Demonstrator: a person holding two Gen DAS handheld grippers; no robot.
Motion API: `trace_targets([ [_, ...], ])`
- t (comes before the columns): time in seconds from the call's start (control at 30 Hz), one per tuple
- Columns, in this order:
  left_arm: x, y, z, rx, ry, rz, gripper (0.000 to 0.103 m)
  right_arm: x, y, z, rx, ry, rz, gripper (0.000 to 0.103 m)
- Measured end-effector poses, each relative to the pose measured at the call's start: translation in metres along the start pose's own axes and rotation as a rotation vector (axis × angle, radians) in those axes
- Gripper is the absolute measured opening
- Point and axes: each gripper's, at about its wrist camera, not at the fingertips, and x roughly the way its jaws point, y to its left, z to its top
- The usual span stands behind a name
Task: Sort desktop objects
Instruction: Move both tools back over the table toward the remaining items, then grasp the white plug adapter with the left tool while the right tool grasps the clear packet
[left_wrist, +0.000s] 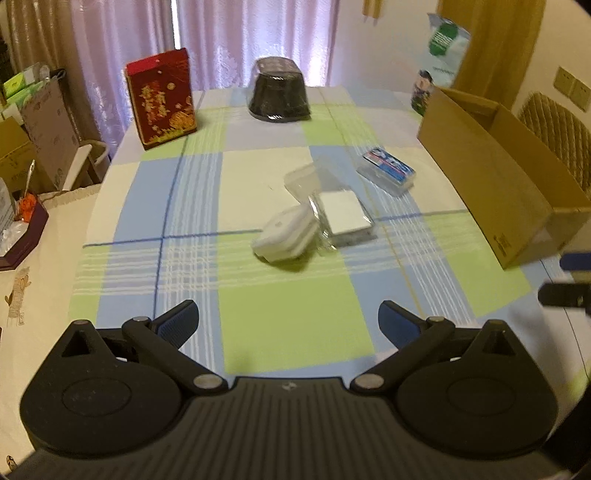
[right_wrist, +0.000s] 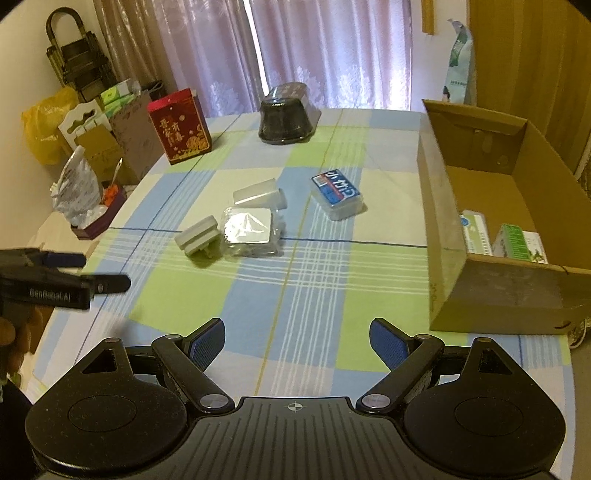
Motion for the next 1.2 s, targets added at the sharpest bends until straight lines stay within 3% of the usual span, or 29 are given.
trace_targets([
  [0.1, 0.01, 0.005, 0.005, 0.031, -0.028, 0.02, 0.101, 0.011, 0.003, 0.003, -0.005, 0.007, -0.001, 0.088],
  [0.23, 0.03, -0.001, 0.006, 0.173, -0.065, 0.049, 0.096, 0.027, 0.005, 0.008, -0.005, 0.017, -0.005, 0.088],
  [0.33, 0.051, -0.008, 0.005, 0.27, -0.069, 0.049, 0.088, 0.039, 0.005, 0.012, -0.01, 0.024, -0.007, 0.088],
  [0.4, 0.065, -0.012, 0.004, 0.317, -0.074, 0.051, 0.077, 0.048, 0.006, 0.015, -0.017, 0.025, -0.009, 0.088],
  [0.63, 0.099, -0.034, -0.002, 0.508, -0.125, 0.12, 0.061, 0.08, 0.008, 0.028, -0.042, 0.033, -0.019, 0.088],
  [0.8, 0.119, -0.051, -0.007, 0.641, -0.12, 0.161, 0.036, 0.099, 0.004, 0.038, -0.016, 0.025, -0.022, 0.088],
  [0.97, 0.12, -0.049, -0.008, 0.663, -0.104, 0.19, 0.026, 0.115, 0.002, 0.047, 0.01, 0.026, -0.015, 0.088],
  [1.2, 0.087, -0.019, -0.008, 0.519, -0.076, 0.179, 0.023, 0.151, 0.017, 0.063, -0.01, 0.008, 0.01, 0.088],
])
